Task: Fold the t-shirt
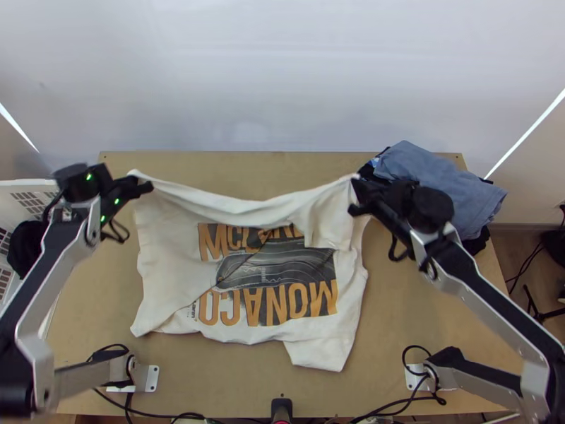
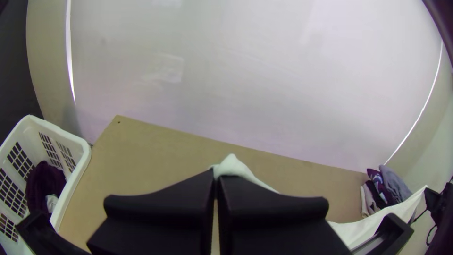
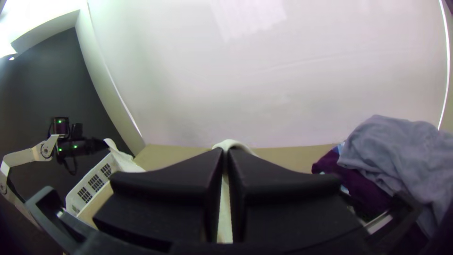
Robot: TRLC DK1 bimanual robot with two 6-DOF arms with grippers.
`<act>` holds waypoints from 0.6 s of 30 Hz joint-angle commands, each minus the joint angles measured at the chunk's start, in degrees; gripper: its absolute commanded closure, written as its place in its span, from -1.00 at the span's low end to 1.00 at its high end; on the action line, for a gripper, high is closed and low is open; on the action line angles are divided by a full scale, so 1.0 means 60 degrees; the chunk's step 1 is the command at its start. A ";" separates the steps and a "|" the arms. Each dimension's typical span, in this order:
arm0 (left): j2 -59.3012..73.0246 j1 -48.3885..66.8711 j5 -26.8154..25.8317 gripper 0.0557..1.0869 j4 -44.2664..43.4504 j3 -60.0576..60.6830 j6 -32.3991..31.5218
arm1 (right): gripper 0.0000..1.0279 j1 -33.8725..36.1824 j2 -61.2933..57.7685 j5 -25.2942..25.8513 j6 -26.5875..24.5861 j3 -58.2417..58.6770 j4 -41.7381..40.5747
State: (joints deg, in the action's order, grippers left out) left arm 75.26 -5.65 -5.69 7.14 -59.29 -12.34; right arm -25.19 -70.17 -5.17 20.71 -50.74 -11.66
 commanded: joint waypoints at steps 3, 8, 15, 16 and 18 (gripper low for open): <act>0.1562 0.0385 0.0217 0.92 0.1330 -0.4357 -0.0199 | 0.95 0.0463 -0.0961 0.0554 -0.0097 -0.3321 0.0142; 0.1240 0.0297 0.0568 0.92 0.2370 -0.7419 -0.0390 | 0.95 0.0873 -0.0316 0.0554 -0.0390 -0.5620 0.0654; -0.0444 0.0136 0.0890 0.92 0.3425 -0.8517 -0.0361 | 0.95 0.0859 0.1954 0.0481 -0.0493 -0.6572 0.2192; -0.0781 0.0092 0.0890 0.92 0.3601 -0.8371 -0.0346 | 0.95 0.0829 0.2350 0.0422 -0.0493 -0.6572 0.2485; -0.1528 -0.0069 0.0876 0.92 0.3820 -0.7931 -0.0331 | 0.95 0.0756 0.3053 0.0276 -0.0595 -0.6572 0.3159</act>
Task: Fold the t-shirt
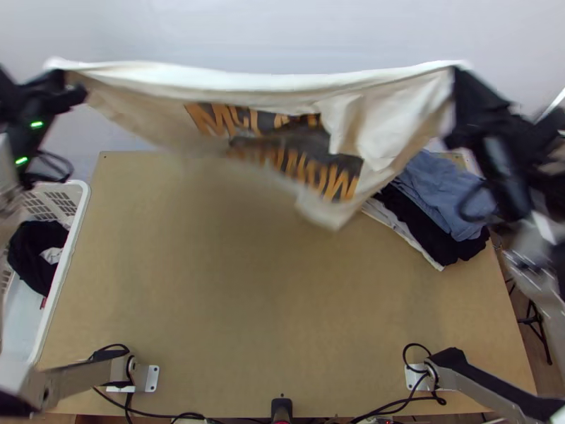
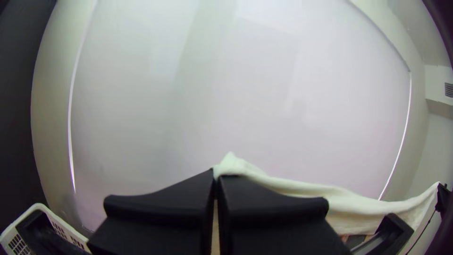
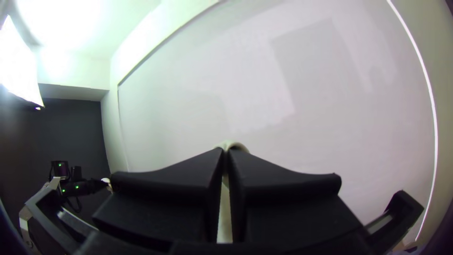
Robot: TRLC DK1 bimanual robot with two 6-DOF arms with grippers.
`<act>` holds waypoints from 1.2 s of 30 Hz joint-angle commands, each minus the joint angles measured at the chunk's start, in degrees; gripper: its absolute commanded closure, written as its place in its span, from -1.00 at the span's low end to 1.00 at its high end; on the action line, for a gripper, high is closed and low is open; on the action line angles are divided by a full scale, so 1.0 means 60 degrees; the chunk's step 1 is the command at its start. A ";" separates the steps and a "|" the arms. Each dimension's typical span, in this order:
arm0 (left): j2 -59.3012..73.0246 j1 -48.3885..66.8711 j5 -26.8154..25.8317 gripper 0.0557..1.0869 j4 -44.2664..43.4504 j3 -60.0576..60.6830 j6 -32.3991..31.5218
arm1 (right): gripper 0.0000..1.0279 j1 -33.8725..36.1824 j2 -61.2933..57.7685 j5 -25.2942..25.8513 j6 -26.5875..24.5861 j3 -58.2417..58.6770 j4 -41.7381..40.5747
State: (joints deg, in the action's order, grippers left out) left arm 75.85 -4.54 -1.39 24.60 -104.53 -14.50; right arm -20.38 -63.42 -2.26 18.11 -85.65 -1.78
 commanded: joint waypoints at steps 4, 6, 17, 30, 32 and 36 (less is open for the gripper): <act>-0.3004 -0.0372 0.0173 0.92 0.1349 0.0620 0.0322 | 0.95 -0.0119 0.3070 -0.0209 -0.0176 -0.0960 0.2787; -0.3458 -0.0416 0.0173 0.92 0.1657 0.0825 0.0366 | 0.95 -0.0119 0.3451 -0.0194 -0.0235 -0.1092 0.3329; -0.4483 -0.0416 0.0158 0.92 0.2126 0.1279 0.0396 | 0.95 -0.0104 0.4022 -0.0194 -0.0425 -0.1194 0.3974; -0.7208 -0.0064 0.0056 0.92 0.2243 0.8325 0.0410 | 0.95 -0.0148 0.2747 -0.0209 0.1098 0.3815 0.4120; -0.7325 0.0053 0.0041 0.92 0.1613 0.9424 0.0557 | 0.95 -0.0236 0.1986 -0.0194 0.1289 0.4577 0.3842; -0.6212 0.0126 0.0012 0.92 -0.0072 1.0669 0.1187 | 0.95 -0.0236 0.0096 -0.0194 0.1845 0.4709 0.3666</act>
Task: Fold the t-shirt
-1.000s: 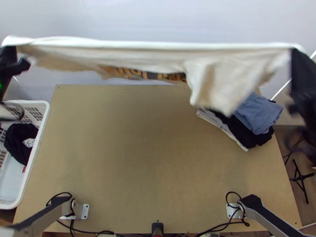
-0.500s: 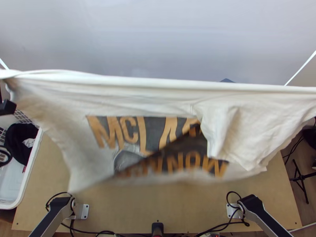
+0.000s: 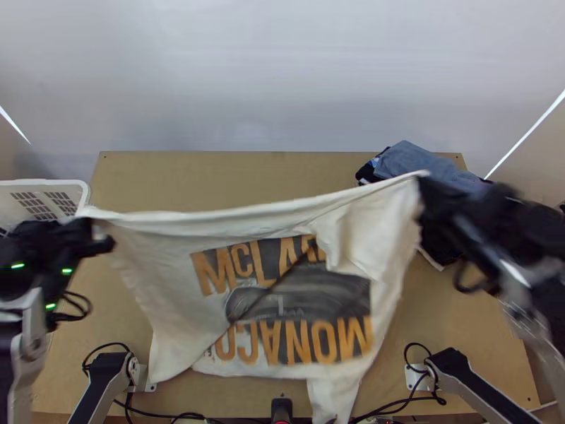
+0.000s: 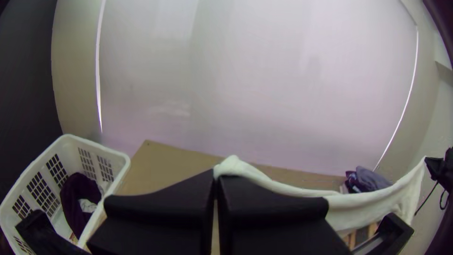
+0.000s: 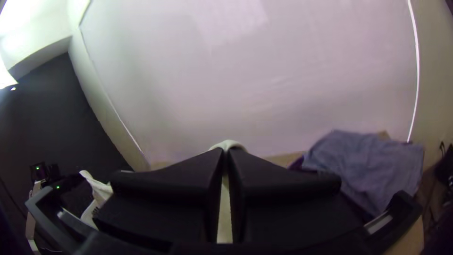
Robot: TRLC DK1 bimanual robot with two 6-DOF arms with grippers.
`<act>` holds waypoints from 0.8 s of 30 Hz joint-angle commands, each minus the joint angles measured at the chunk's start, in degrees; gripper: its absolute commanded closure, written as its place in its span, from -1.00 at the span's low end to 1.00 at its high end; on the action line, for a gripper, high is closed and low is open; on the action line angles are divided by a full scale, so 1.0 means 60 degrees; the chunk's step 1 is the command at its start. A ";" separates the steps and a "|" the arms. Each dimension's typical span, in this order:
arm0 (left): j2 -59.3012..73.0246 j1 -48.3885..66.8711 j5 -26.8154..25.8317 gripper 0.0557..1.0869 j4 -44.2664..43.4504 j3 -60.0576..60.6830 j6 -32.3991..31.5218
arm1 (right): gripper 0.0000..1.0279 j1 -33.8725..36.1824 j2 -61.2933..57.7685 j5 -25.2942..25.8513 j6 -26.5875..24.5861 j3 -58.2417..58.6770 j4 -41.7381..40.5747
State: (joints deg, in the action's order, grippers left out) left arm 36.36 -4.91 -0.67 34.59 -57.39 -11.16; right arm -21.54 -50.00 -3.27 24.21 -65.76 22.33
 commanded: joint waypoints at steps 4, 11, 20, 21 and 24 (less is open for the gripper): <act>0.2817 0.0012 -0.0372 0.92 -0.3655 0.2826 0.0776 | 0.95 -0.0043 -0.3737 0.0047 0.0961 0.1130 -0.0704; 0.7519 -0.0105 -0.0753 0.92 -0.5443 0.0599 0.0409 | 0.95 0.0133 -0.6037 0.0354 0.0946 0.0002 -0.1172; 1.2207 -0.0413 -0.0753 0.92 -0.5530 -0.3546 0.0234 | 0.95 0.0133 -0.8220 0.0882 0.0858 -0.1975 -0.1509; 1.2558 -0.0442 -0.0753 0.92 -0.5443 -0.3927 0.0248 | 0.95 0.0118 -0.8454 0.0984 0.0858 -0.2210 -0.1509; 1.3335 -0.0486 -0.0768 0.92 -0.5106 -0.4762 0.0380 | 0.95 0.0060 -0.9055 0.1365 0.0873 -0.2883 -0.1495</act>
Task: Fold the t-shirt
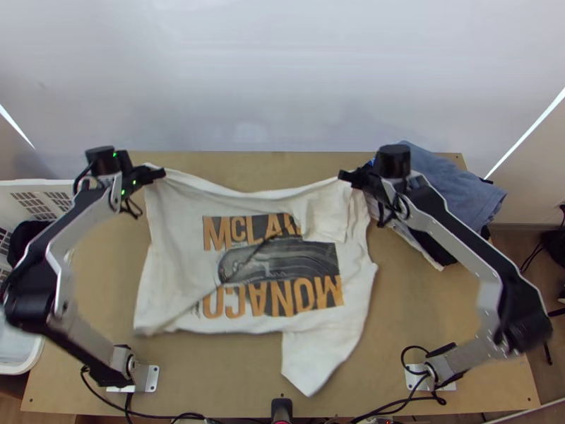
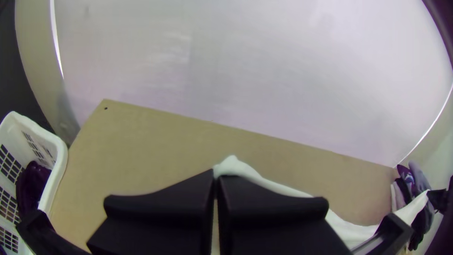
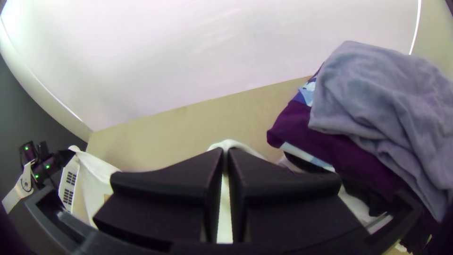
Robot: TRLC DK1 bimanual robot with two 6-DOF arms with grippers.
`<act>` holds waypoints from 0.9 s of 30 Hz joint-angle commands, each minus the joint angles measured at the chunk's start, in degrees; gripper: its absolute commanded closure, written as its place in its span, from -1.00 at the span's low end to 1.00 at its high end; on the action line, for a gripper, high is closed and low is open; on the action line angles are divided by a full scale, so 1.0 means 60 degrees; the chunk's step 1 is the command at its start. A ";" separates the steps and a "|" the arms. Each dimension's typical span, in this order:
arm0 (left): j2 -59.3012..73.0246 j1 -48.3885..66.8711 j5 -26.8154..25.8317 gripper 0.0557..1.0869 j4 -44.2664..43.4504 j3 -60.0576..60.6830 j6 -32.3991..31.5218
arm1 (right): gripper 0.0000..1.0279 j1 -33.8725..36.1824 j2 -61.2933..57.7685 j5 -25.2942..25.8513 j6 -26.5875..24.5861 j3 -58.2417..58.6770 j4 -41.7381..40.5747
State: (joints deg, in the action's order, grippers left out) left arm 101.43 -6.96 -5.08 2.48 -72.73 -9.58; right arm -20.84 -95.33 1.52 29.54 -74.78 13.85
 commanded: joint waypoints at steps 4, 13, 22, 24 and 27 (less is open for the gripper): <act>0.3076 -0.0173 -0.0237 0.92 0.0465 -0.2791 0.0206 | 0.95 -0.0218 -0.2203 0.1505 0.0028 -0.2199 0.0065; 0.3252 -0.0202 -0.0442 0.92 0.0641 -0.2629 0.0675 | 0.95 -0.0438 -0.3096 0.2764 -0.0426 -0.2844 0.0300; 0.3237 -0.0392 -0.0427 0.92 0.1315 -0.2131 0.2183 | 0.95 -0.0584 -0.3492 0.3643 -0.1437 -0.2727 0.0168; 0.3105 -0.0451 -0.0442 0.92 0.1725 -0.2205 0.2359 | 0.95 -0.0613 -0.3433 0.3629 -0.1598 -0.2697 0.0168; 0.2724 -0.0510 -0.0882 0.92 0.2384 -0.2278 0.2593 | 0.95 -0.0687 -0.3082 0.3570 -0.1994 -0.2448 0.0168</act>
State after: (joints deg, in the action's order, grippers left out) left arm 120.20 -9.10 -7.97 10.90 -86.19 2.39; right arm -24.23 -115.09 21.98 21.45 -90.85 15.05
